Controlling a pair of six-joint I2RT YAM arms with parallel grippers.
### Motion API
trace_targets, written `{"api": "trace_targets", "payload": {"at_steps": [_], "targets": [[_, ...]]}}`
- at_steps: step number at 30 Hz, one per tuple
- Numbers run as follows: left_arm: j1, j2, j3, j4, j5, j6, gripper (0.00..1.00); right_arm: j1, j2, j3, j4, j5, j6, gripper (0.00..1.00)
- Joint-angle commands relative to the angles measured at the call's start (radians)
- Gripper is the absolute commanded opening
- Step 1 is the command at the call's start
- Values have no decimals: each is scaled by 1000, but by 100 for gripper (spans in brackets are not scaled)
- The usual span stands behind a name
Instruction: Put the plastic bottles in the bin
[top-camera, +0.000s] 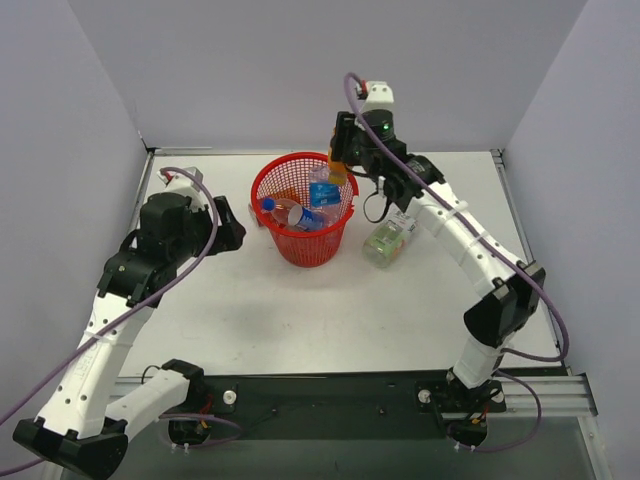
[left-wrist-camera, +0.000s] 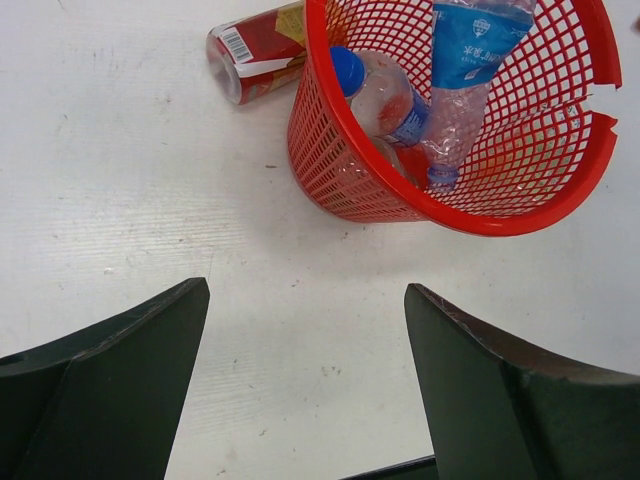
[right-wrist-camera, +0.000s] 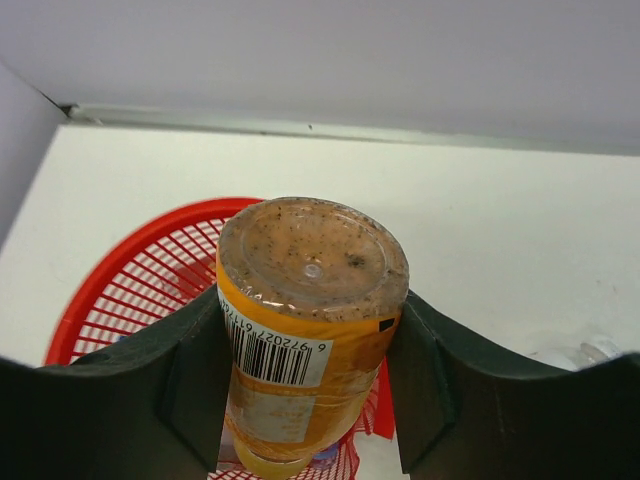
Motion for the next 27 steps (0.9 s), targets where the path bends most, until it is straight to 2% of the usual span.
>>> {"api": "trace_targets", "payload": {"at_steps": [1,2,3,6,9,13,18,20,22,23,27], "targets": [[7,-44,-8,9,0,-11,90,40,81,-3,39,81,-71,29],[7,-49,-8,3,0,-8,90,43,93,5,29,75,-69,34],[7,-57,-8,-2,-1,-10,90,53,101,9,22,70,-71,47],[7,-63,-6,-8,-10,-1,90,73,116,12,15,65,-69,70],[7,-52,-8,-4,-15,4,91,84,130,54,-20,65,-71,80],[9,-29,-2,26,-33,-4,91,86,133,120,-105,76,-51,85],[22,35,17,73,-38,-5,91,72,107,198,-269,220,27,86],[30,51,23,95,-30,-2,91,31,76,195,-332,243,79,87],[49,67,23,110,-14,1,91,-15,34,143,-416,205,174,86],[55,72,23,116,-7,1,91,-81,17,110,-430,173,204,87],[85,92,17,138,31,6,91,-239,-45,-120,-455,33,316,86]]}}
